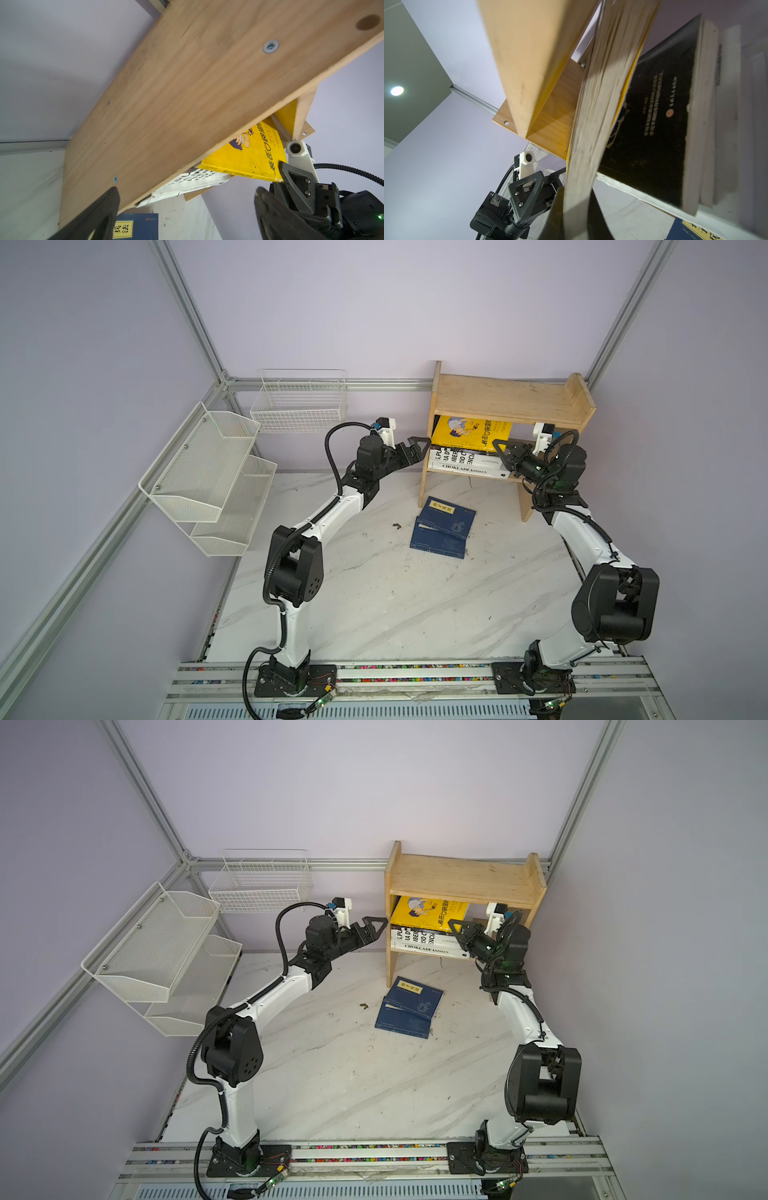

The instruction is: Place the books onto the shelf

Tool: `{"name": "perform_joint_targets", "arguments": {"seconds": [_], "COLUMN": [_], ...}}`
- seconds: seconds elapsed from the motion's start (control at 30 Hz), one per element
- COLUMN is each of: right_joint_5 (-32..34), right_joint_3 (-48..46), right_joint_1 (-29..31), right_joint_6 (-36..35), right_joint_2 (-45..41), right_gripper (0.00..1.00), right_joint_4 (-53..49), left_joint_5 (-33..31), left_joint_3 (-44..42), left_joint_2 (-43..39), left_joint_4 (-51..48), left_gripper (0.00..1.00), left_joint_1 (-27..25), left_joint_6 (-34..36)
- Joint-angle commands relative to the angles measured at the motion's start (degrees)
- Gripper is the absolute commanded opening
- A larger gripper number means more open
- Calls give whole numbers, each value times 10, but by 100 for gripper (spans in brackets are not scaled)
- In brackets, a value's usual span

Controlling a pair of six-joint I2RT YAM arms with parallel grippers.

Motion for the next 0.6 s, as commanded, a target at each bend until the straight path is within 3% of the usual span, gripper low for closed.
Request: {"name": "perform_joint_targets", "arguments": {"seconds": [0.0,0.17,0.57], "right_joint_5": [38,60,153], "right_joint_3": [23,27,33], "right_joint_1": [9,8,8], "right_joint_6": [11,24,-12], "right_joint_2": [25,36,19], "right_gripper": [11,27,41], "right_joint_4": [40,39,-1], "left_joint_5": [-31,-44,-55], "left_joint_3": [83,104,108], "left_joint_2": [5,26,30], "left_joint_4": [45,45,36], "left_gripper": [100,99,100], "left_joint_1": [-6,-13,-18], "left_joint_6": [1,-6,-6]}}
